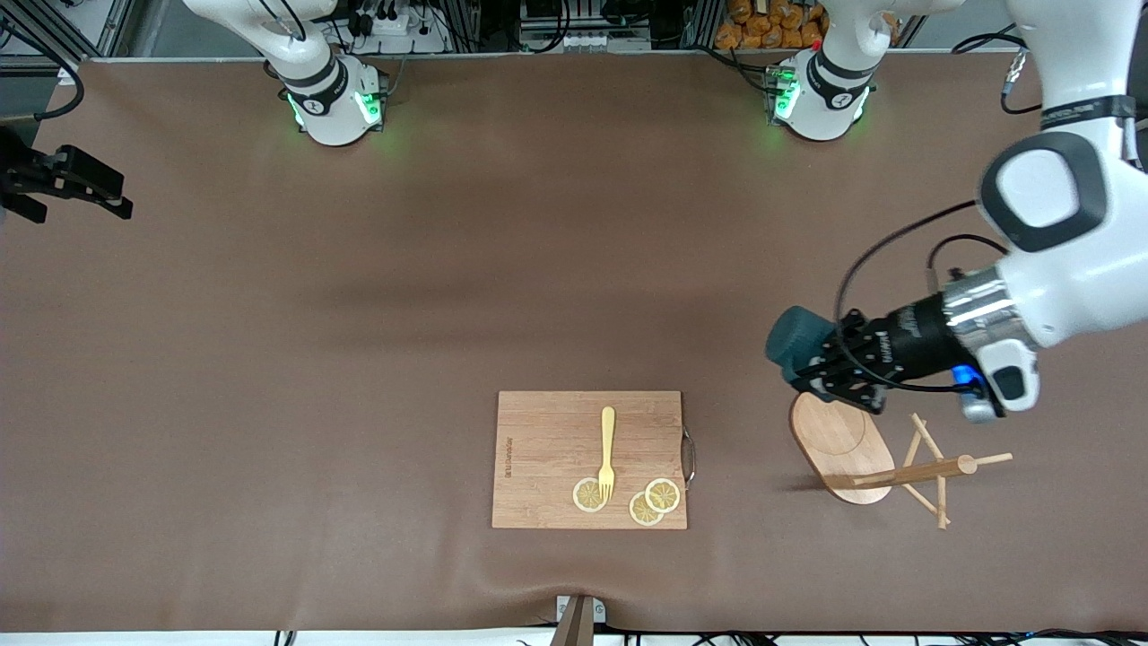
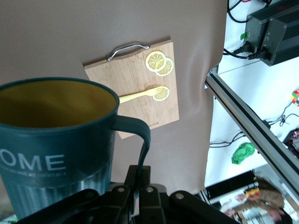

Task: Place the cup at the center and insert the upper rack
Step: 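Lift the mug with the left gripper toward the wooden stand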

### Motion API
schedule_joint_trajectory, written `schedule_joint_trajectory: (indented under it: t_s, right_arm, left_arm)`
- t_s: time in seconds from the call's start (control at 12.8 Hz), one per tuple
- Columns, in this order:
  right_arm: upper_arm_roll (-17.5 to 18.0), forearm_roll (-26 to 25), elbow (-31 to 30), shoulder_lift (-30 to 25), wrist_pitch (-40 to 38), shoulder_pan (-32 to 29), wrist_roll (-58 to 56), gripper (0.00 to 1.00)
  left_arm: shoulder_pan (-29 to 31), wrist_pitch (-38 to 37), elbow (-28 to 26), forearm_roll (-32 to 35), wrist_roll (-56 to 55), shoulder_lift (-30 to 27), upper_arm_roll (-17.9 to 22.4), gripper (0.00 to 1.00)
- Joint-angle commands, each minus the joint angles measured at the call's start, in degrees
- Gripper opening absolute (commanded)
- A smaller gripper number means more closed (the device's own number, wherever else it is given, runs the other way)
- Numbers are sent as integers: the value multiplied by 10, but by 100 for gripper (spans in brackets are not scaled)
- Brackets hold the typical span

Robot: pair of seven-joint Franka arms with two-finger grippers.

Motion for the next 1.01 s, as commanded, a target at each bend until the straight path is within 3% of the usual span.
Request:
schedule_joint_trajectory:
  t_s: [0.0, 0.47, 0.94]
  right_arm:
    - [-1, -10, 0, -3, -2, 4, 1, 100]
    - [-1, -10, 0, -3, -2, 4, 1, 100]
    - [-1, -10, -1, -3, 2, 13, 2, 100]
  left_arm:
    - [41, -41, -6, -40, 45, 1, -7, 0]
    - [112, -118, -6, -97, 170, 35, -6, 0]
    - [144, -126, -5, -103, 220, 60, -6, 0]
